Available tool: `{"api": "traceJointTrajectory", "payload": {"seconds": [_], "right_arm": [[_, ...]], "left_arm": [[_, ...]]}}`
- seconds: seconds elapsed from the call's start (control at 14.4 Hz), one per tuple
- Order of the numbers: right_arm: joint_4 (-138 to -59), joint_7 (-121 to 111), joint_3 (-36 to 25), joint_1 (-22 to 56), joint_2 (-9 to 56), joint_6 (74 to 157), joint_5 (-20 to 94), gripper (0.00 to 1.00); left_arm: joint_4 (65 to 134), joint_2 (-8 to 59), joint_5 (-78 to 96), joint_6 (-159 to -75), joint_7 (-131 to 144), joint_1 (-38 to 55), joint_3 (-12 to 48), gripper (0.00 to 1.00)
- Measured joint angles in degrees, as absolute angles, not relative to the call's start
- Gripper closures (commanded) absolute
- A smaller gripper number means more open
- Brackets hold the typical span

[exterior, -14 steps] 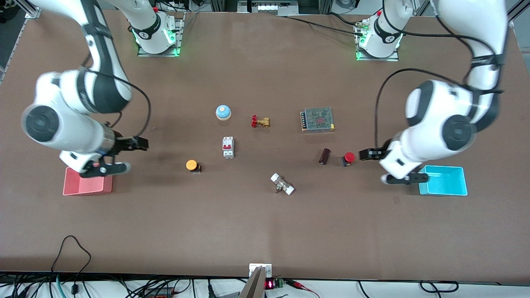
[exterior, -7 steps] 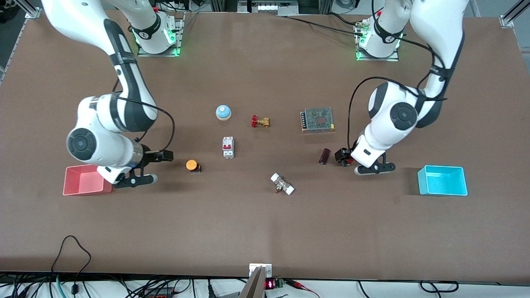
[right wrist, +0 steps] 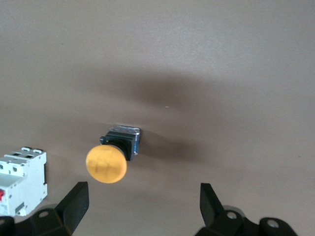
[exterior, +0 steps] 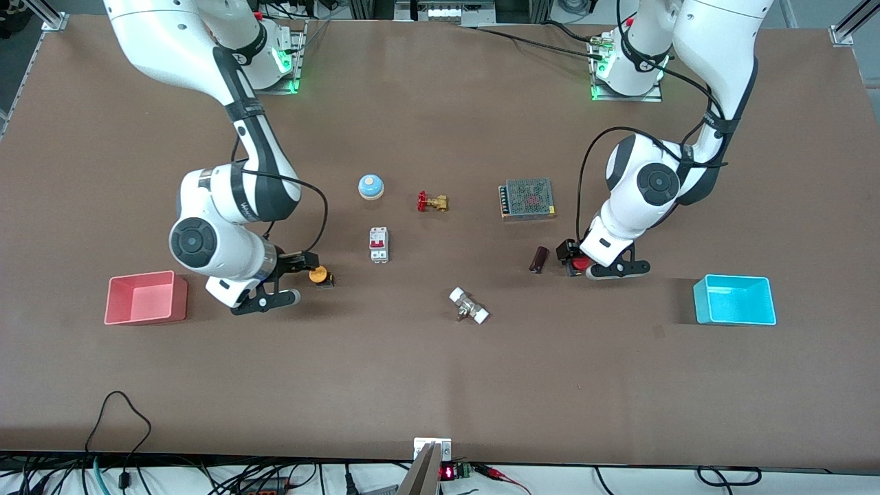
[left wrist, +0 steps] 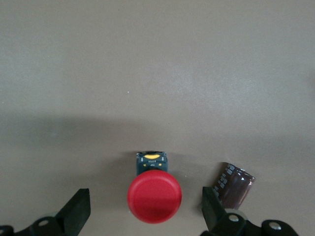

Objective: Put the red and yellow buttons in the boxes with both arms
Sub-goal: 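Grasp the yellow button with the right gripper while the left gripper grasps the red button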

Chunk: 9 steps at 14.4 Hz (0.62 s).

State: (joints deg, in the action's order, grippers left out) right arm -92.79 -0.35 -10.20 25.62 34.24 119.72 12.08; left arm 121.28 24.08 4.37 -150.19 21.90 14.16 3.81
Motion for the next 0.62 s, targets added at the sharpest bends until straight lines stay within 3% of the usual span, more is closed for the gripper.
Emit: {"api": "traceJointTrajectory", "payload": {"seconds": [0.62], "right_arm": [[-92.8,4.6,-10.3,28.3,38.3,124.1,12.1,0.00]], "left_arm": [[119.0,28.6,1.1,-150.8,28.8,16.6,3.7,0.00]]}}
